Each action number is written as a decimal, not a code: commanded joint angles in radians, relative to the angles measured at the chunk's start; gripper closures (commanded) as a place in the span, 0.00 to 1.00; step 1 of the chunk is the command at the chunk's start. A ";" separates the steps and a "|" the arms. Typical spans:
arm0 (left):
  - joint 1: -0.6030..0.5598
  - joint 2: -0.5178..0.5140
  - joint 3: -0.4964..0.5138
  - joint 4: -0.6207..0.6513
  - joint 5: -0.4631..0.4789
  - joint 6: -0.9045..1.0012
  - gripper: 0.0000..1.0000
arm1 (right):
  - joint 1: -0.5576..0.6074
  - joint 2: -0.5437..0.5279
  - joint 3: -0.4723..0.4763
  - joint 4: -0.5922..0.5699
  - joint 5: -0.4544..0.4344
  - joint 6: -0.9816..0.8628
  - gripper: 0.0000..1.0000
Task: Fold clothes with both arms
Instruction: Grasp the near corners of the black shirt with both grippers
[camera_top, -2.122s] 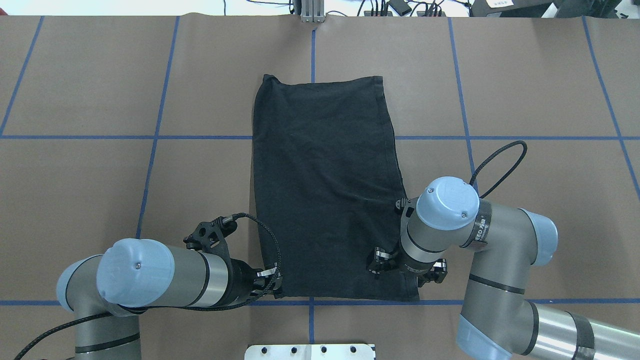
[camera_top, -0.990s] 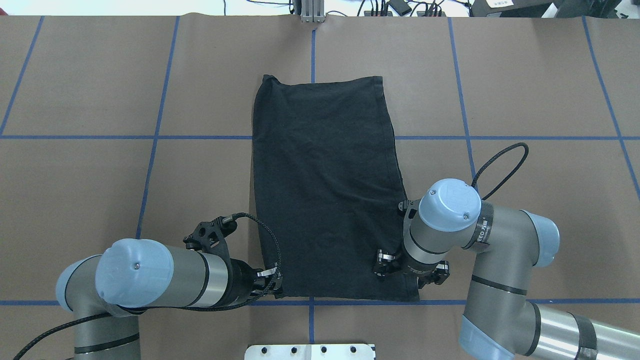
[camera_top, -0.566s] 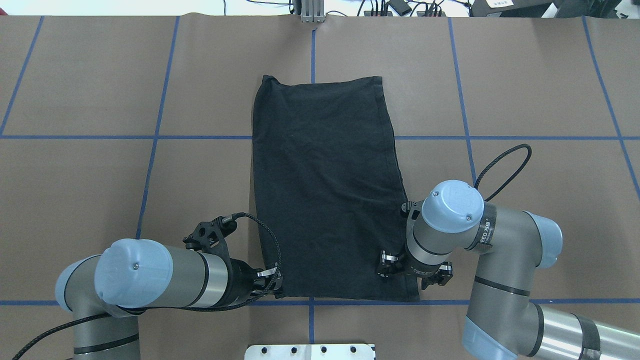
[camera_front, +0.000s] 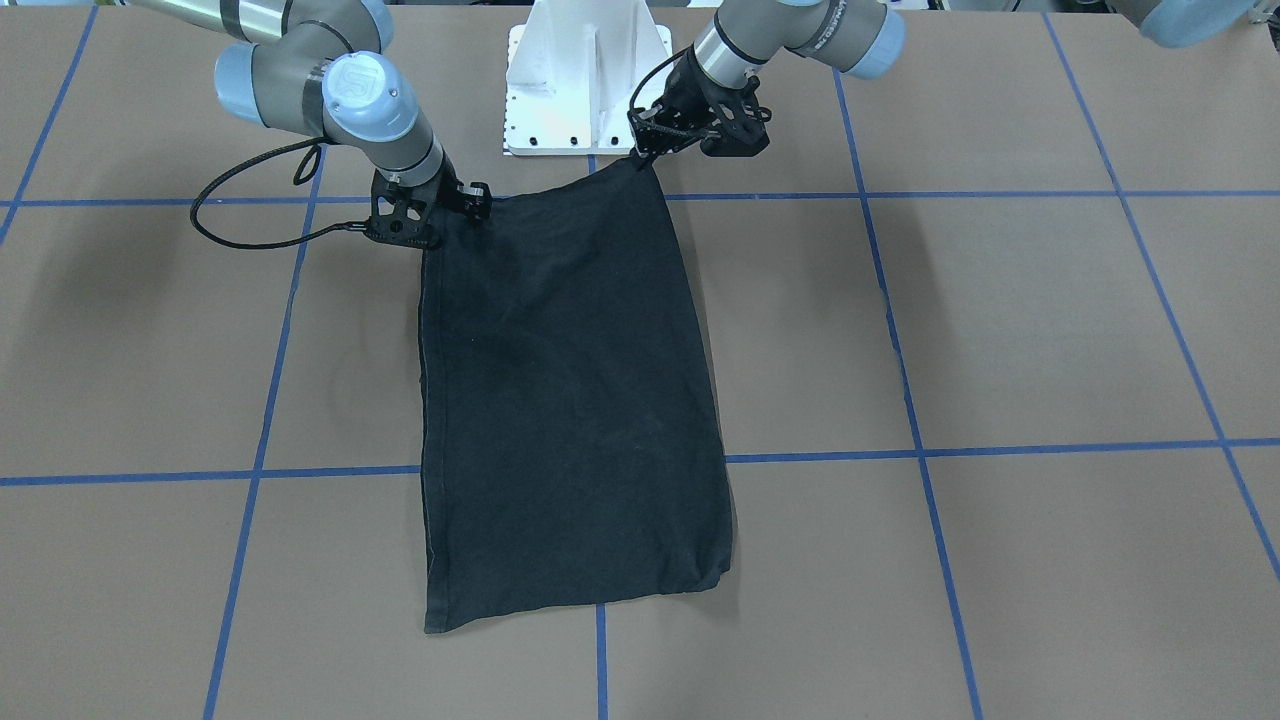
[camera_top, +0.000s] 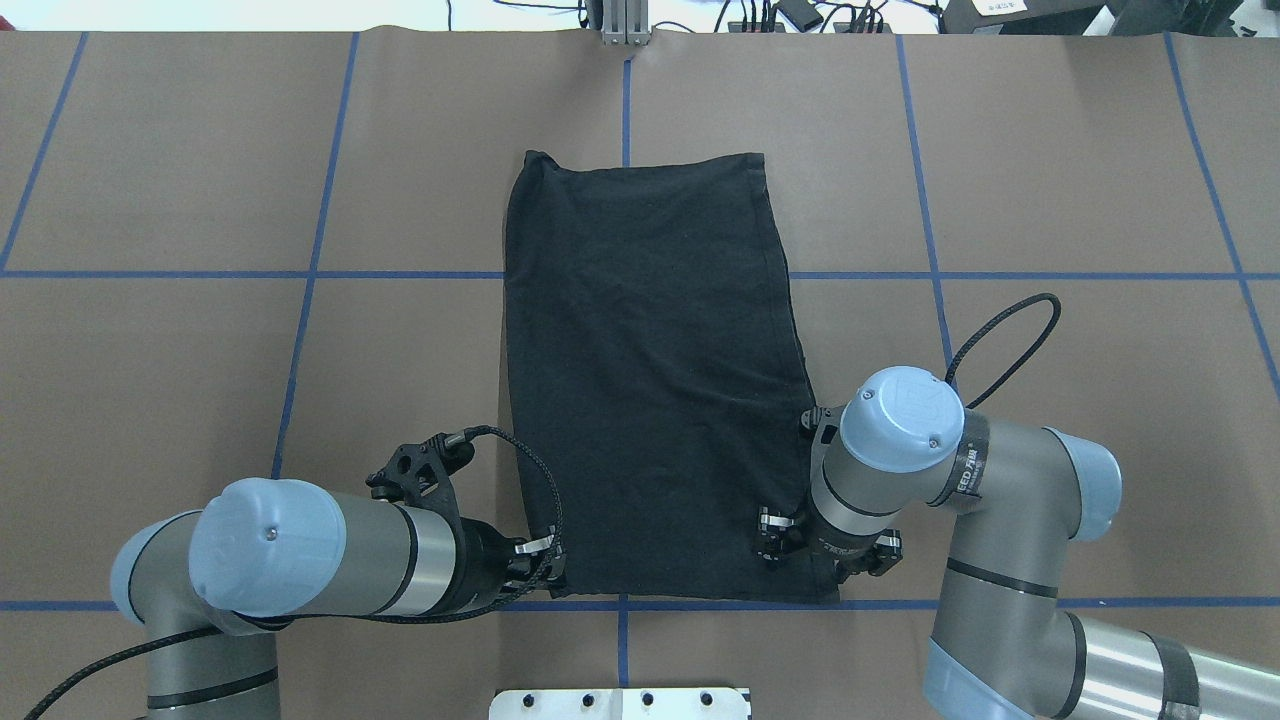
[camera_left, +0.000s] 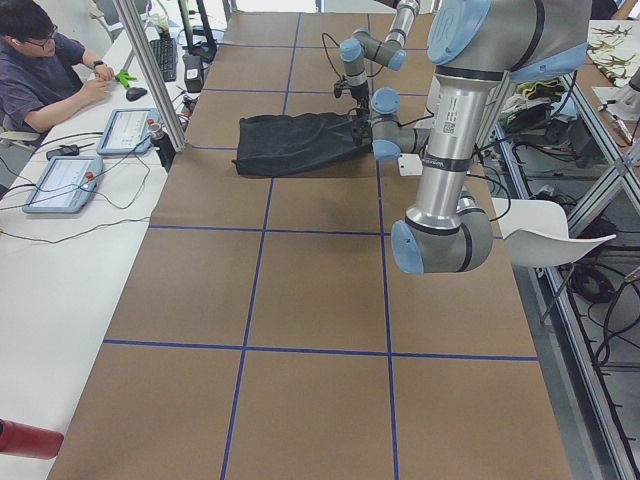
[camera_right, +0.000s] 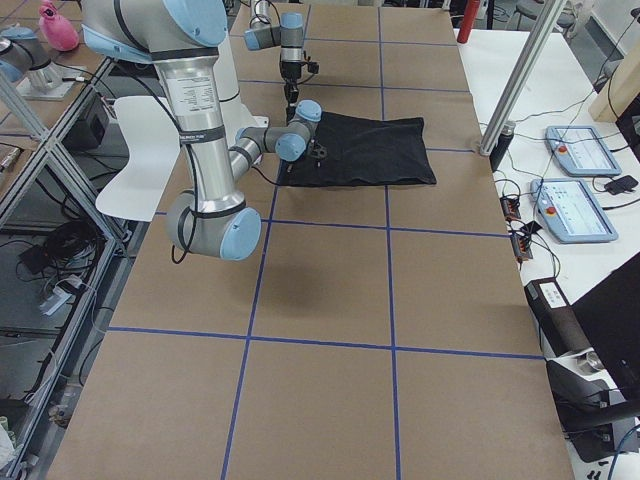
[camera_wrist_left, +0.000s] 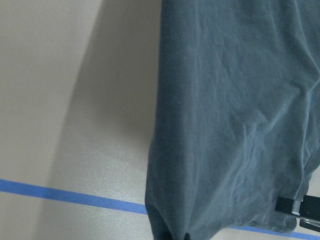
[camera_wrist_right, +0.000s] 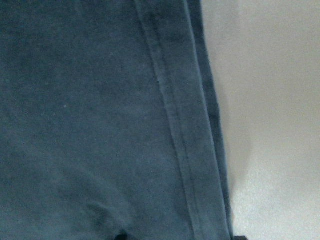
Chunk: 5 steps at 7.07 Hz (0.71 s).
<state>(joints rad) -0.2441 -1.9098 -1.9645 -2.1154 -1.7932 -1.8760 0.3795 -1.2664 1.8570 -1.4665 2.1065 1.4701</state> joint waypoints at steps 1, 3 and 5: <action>0.002 -0.002 -0.001 0.000 0.000 0.000 1.00 | -0.005 -0.001 -0.002 0.000 -0.002 -0.004 0.22; 0.002 0.000 -0.002 0.000 0.000 0.000 1.00 | -0.005 -0.002 -0.004 0.000 -0.002 -0.007 0.20; 0.002 0.000 -0.004 0.000 0.000 0.000 1.00 | -0.005 -0.002 -0.004 0.000 -0.002 -0.005 0.23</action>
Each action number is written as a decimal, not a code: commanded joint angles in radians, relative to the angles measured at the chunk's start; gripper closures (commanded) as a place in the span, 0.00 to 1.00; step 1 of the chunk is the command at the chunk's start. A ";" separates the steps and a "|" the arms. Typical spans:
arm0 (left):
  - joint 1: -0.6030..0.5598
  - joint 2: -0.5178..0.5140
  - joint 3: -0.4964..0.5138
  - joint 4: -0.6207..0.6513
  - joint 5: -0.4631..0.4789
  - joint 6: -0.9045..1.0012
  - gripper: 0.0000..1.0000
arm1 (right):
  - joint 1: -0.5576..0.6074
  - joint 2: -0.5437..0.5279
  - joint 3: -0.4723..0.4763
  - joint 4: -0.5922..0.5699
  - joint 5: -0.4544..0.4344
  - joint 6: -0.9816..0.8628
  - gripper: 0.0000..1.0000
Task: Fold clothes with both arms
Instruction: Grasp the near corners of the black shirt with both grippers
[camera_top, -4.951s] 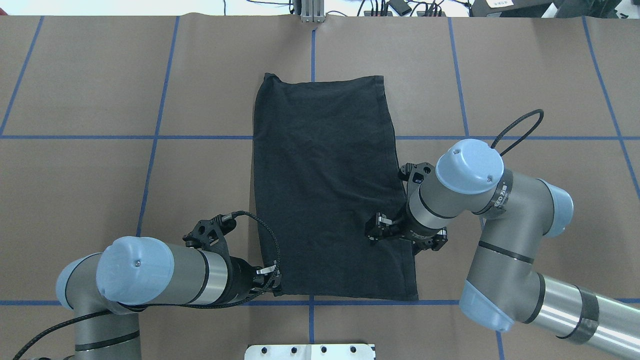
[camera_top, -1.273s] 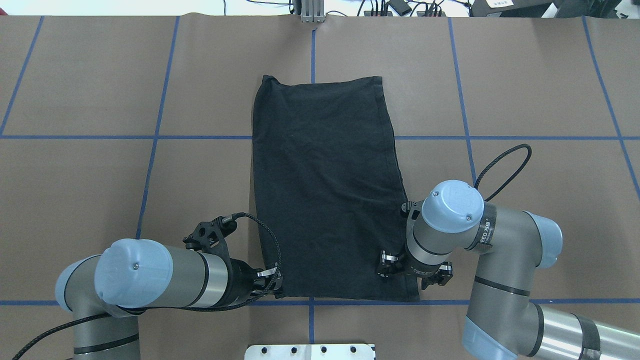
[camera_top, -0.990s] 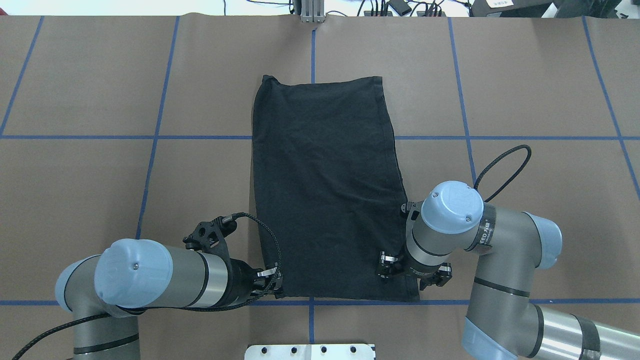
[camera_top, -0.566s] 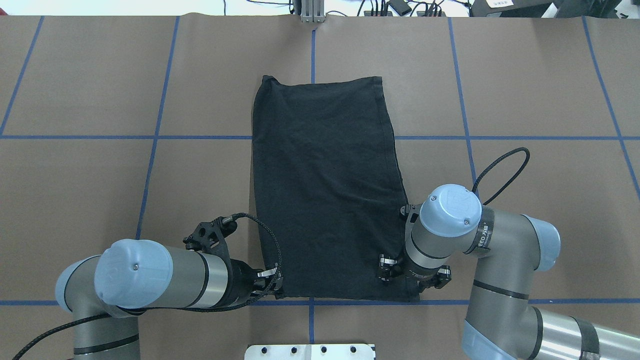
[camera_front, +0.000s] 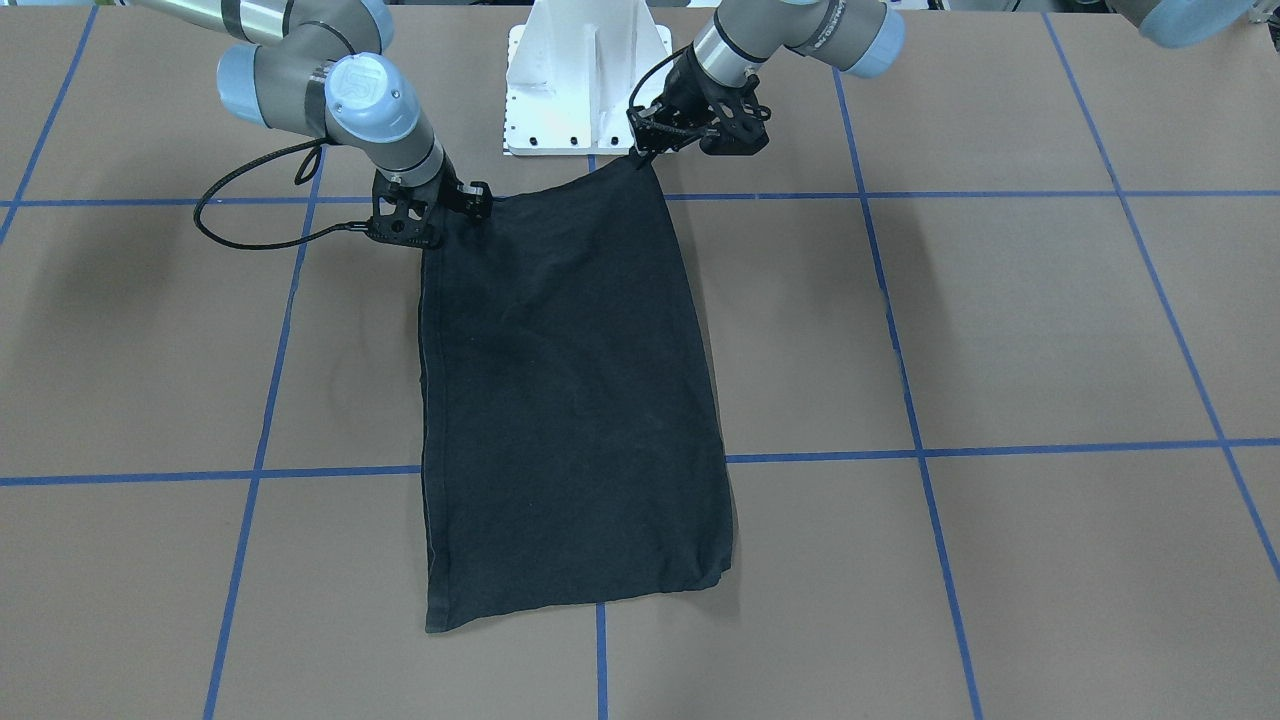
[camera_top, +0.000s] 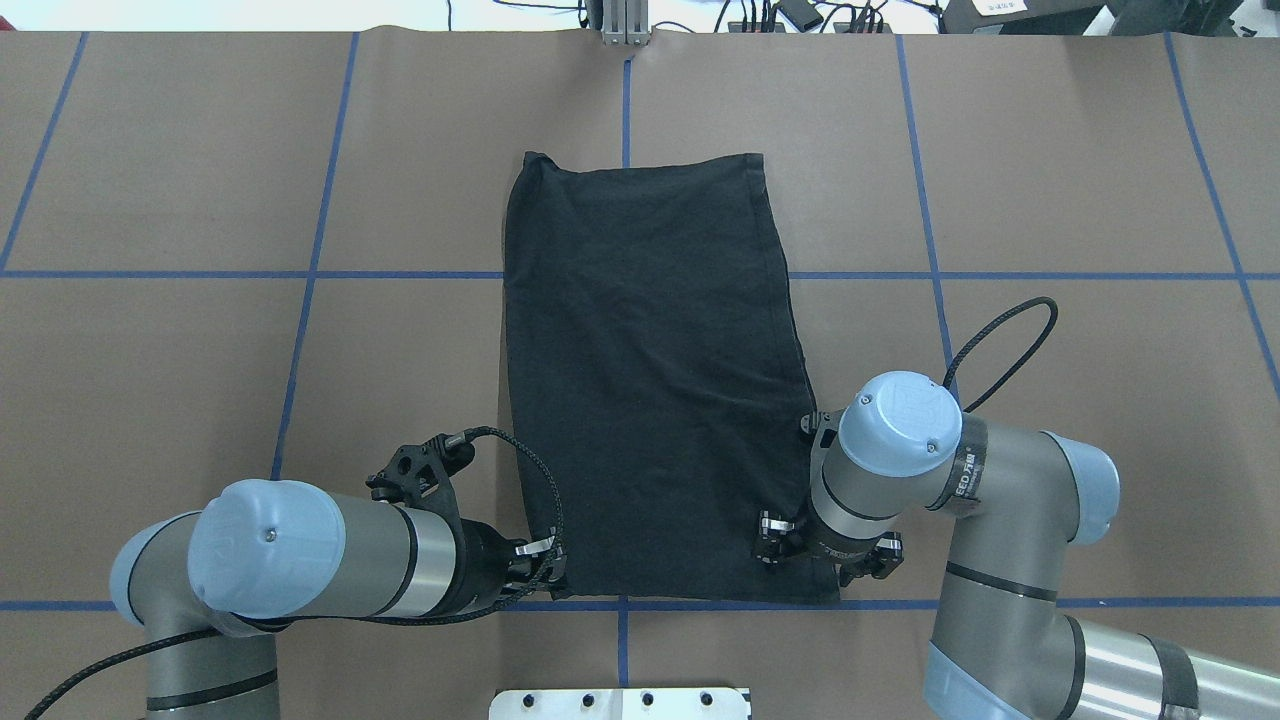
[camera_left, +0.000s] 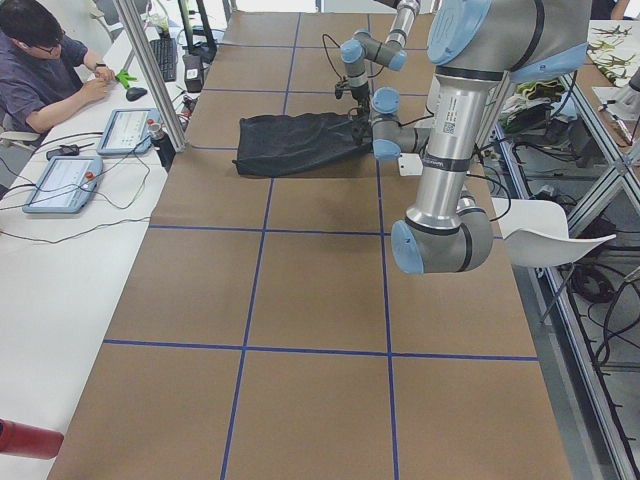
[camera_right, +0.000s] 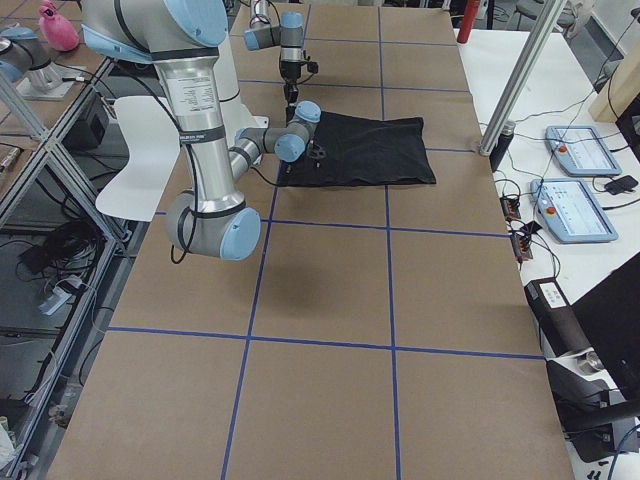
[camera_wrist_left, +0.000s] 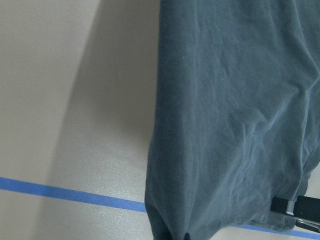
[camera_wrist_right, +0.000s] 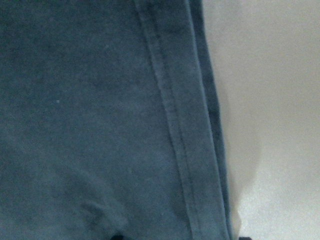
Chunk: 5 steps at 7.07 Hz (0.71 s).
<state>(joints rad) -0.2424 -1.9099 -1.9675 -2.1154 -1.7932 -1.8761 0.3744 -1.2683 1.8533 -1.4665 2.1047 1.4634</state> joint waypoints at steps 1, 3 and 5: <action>0.000 0.000 -0.002 0.000 0.000 0.000 1.00 | -0.005 0.000 0.000 0.000 -0.002 0.008 0.25; 0.000 0.000 -0.002 0.000 0.000 0.000 1.00 | -0.006 0.003 0.000 0.000 0.000 0.009 0.38; 0.000 0.000 -0.004 0.000 0.000 0.000 1.00 | -0.008 0.001 0.001 0.000 -0.002 0.009 0.69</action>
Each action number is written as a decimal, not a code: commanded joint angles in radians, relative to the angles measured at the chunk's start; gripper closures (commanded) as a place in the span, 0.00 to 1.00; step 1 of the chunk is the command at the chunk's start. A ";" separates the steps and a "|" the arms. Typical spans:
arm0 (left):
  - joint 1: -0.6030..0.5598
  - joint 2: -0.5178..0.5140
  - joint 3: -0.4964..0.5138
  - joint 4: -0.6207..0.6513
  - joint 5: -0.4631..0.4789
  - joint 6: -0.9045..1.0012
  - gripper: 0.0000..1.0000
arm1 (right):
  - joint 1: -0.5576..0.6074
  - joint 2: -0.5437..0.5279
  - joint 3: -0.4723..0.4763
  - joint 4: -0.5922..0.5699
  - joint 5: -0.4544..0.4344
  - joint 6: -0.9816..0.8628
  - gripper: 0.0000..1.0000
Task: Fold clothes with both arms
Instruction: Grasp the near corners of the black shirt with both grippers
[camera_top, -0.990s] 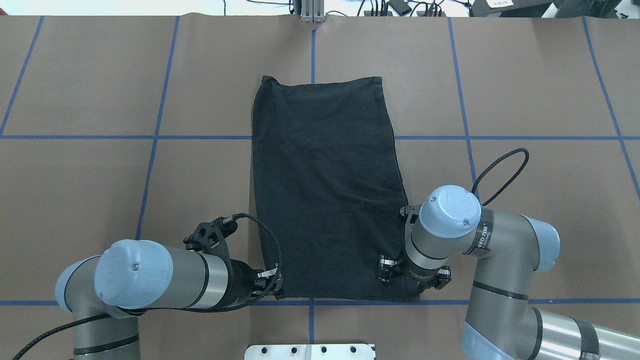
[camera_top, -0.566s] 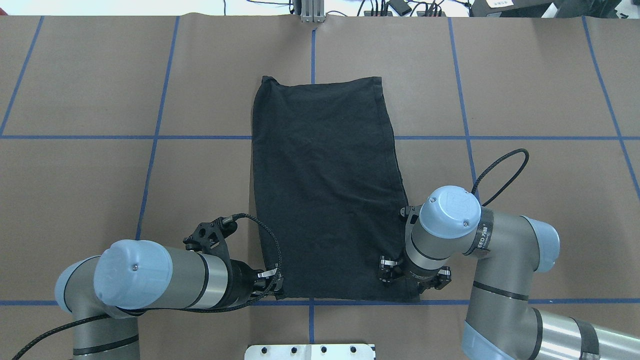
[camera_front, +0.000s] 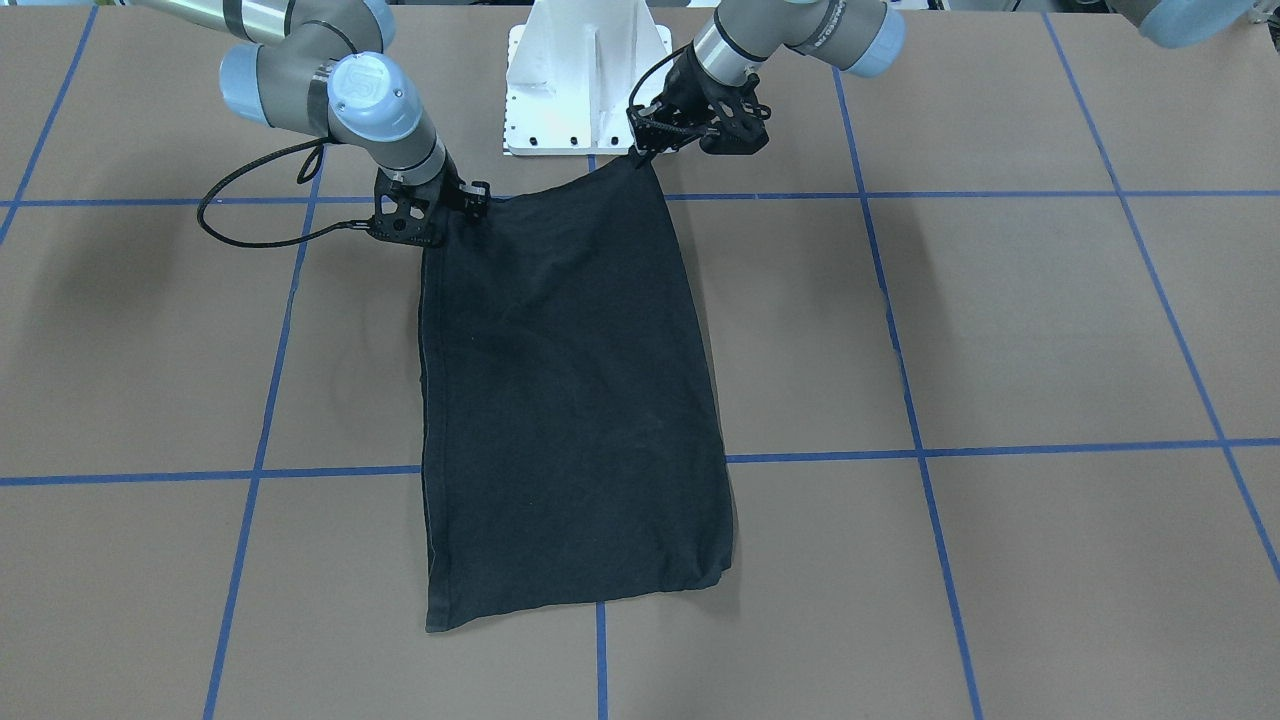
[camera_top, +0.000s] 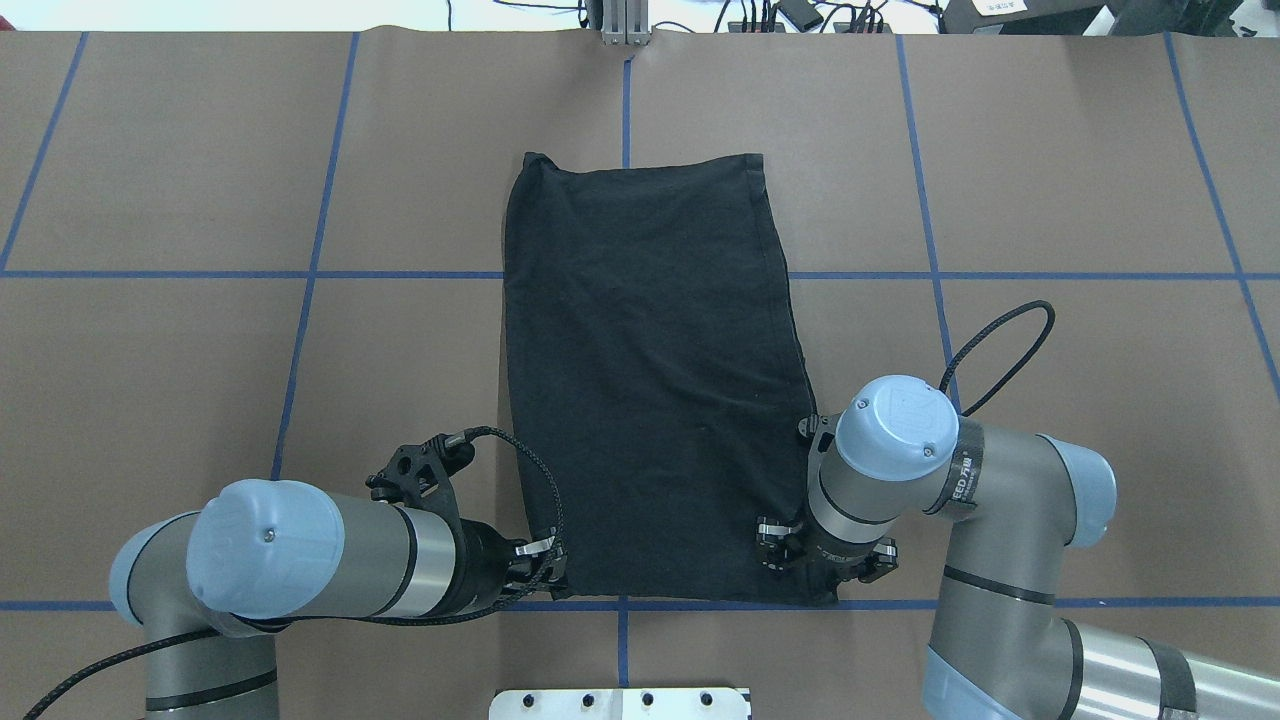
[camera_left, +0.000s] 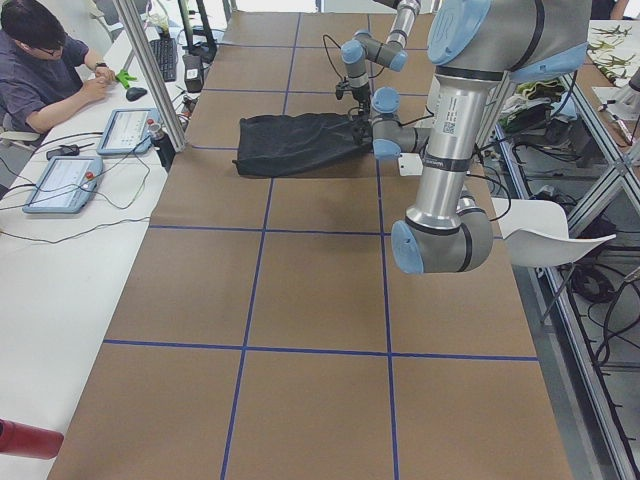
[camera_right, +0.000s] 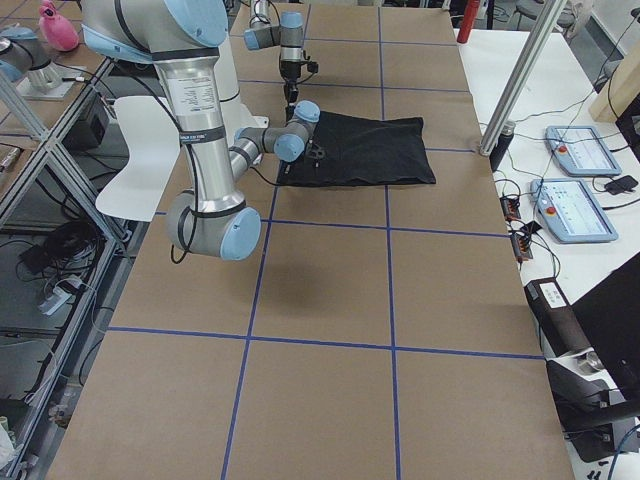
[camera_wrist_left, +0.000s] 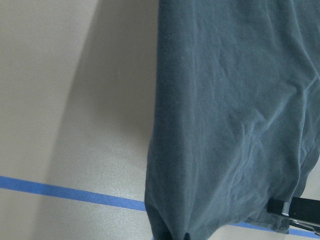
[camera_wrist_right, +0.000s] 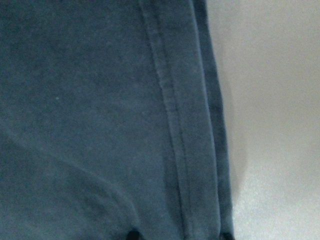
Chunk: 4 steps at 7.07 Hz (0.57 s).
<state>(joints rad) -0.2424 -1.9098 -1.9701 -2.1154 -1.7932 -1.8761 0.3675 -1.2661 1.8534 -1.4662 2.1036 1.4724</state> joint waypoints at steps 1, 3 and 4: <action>0.000 0.000 -0.001 0.000 0.000 0.000 1.00 | -0.001 0.002 0.001 0.000 0.000 -0.003 0.76; 0.000 0.000 -0.004 0.000 0.000 0.000 1.00 | 0.004 0.004 0.003 0.000 0.000 -0.010 0.94; -0.001 0.000 -0.009 0.002 -0.002 0.000 1.00 | 0.005 0.002 0.007 0.001 -0.004 -0.015 1.00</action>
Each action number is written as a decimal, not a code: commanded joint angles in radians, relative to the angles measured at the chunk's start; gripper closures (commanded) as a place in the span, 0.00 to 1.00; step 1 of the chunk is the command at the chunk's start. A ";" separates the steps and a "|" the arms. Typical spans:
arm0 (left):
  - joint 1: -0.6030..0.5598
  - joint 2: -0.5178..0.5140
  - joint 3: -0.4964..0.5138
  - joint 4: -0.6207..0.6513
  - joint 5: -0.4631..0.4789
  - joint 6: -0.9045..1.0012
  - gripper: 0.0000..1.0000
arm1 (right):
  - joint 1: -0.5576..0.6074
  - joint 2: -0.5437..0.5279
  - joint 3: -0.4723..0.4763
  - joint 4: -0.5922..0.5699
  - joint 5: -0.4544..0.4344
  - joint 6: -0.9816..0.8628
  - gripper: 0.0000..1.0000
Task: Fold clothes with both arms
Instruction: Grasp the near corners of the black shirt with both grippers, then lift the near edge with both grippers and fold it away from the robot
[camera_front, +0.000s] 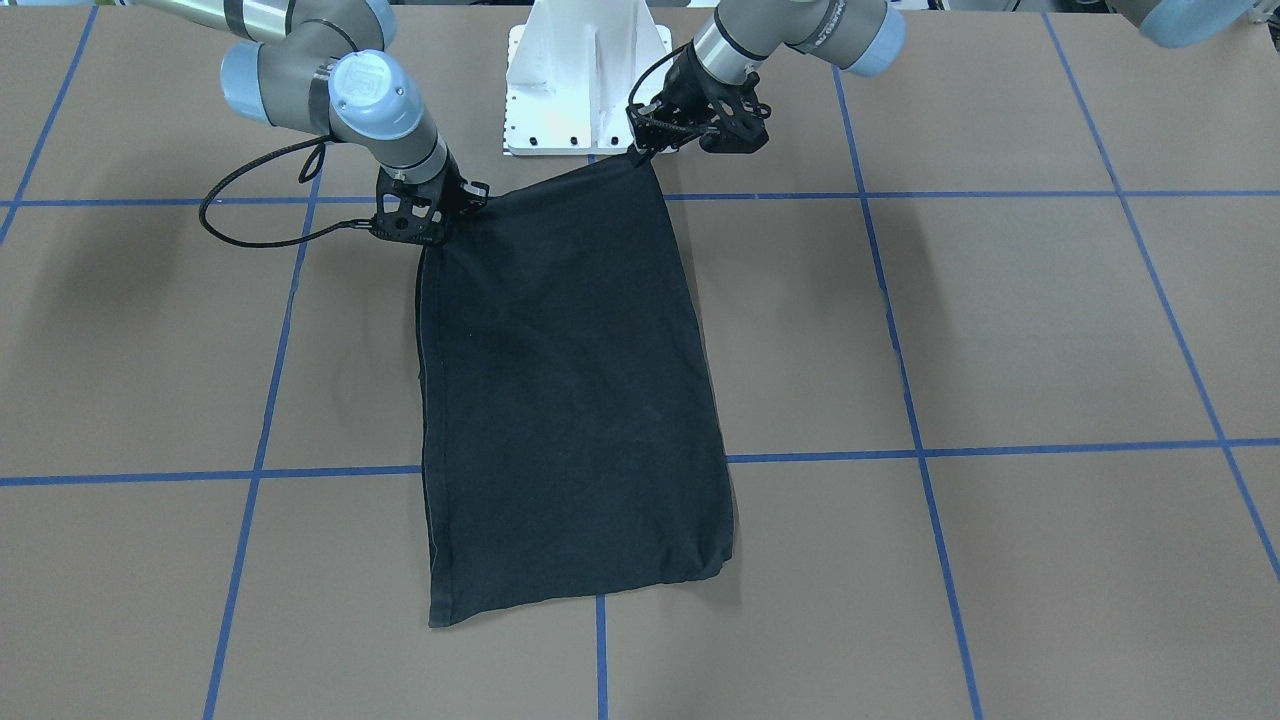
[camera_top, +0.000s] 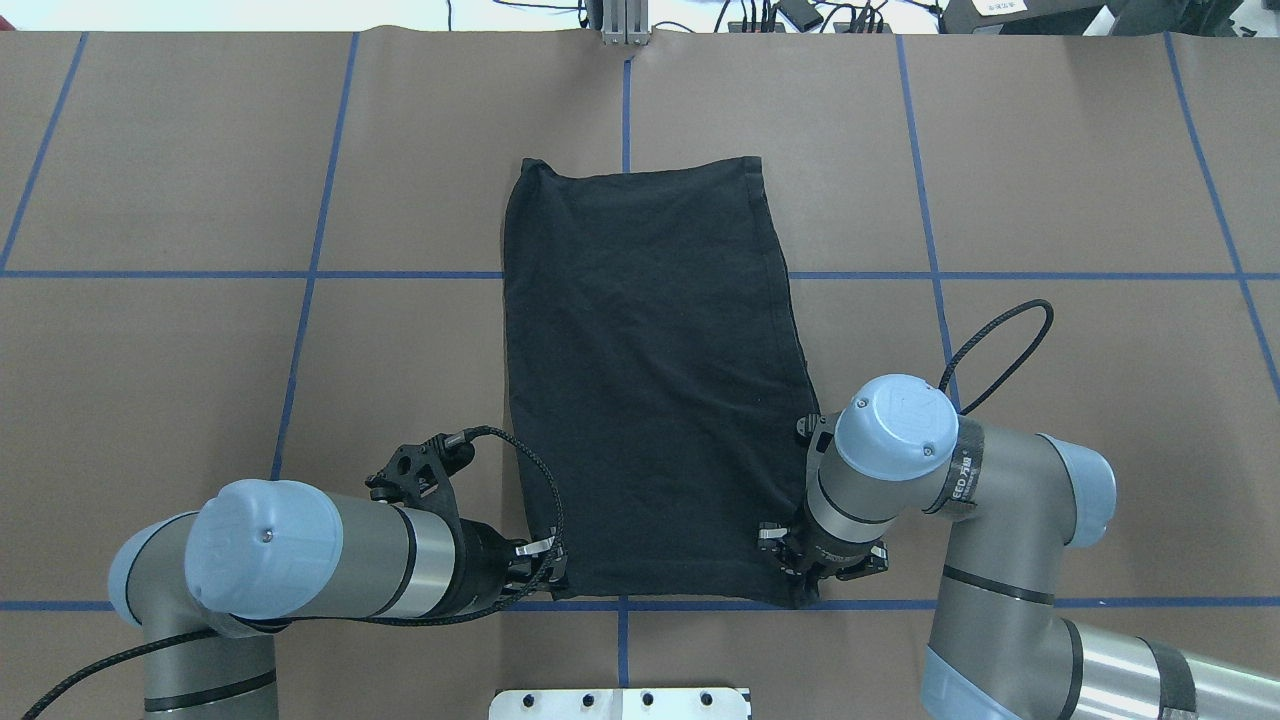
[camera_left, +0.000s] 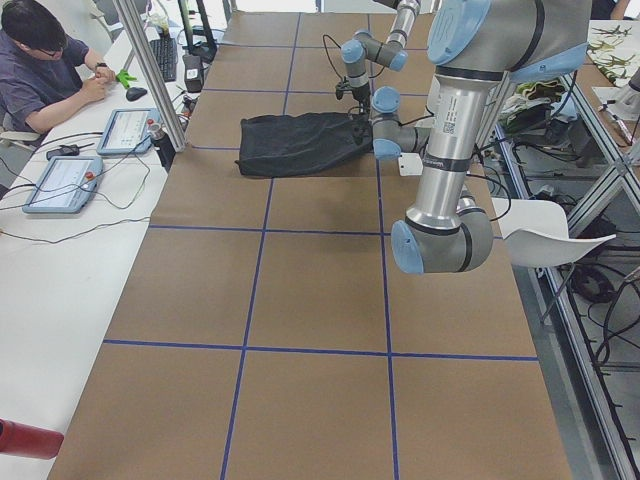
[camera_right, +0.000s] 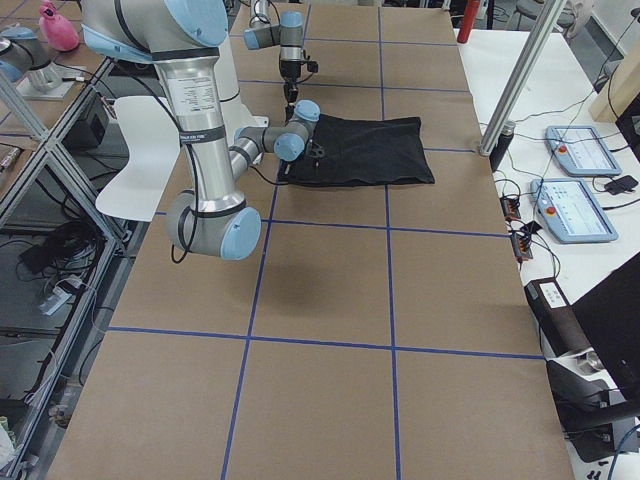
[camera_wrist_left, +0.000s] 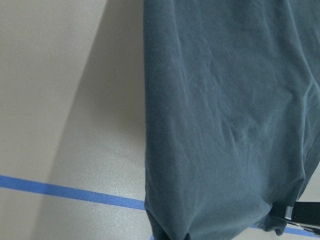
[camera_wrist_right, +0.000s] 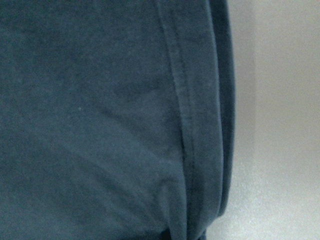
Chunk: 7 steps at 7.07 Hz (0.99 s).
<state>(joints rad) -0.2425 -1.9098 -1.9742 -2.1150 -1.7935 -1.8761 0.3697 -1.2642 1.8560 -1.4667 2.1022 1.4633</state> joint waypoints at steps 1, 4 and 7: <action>-0.001 0.000 -0.005 0.000 -0.001 0.002 1.00 | 0.011 0.006 0.012 0.003 -0.001 -0.004 1.00; -0.007 0.008 -0.031 0.001 -0.001 0.000 1.00 | 0.041 0.020 0.038 0.037 0.039 -0.011 1.00; 0.002 0.041 -0.063 0.003 -0.003 0.000 1.00 | 0.052 -0.033 0.126 0.040 0.148 -0.011 1.00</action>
<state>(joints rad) -0.2465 -1.8848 -2.0193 -2.1129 -1.7951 -1.8750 0.4197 -1.2752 1.9451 -1.4282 2.1986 1.4528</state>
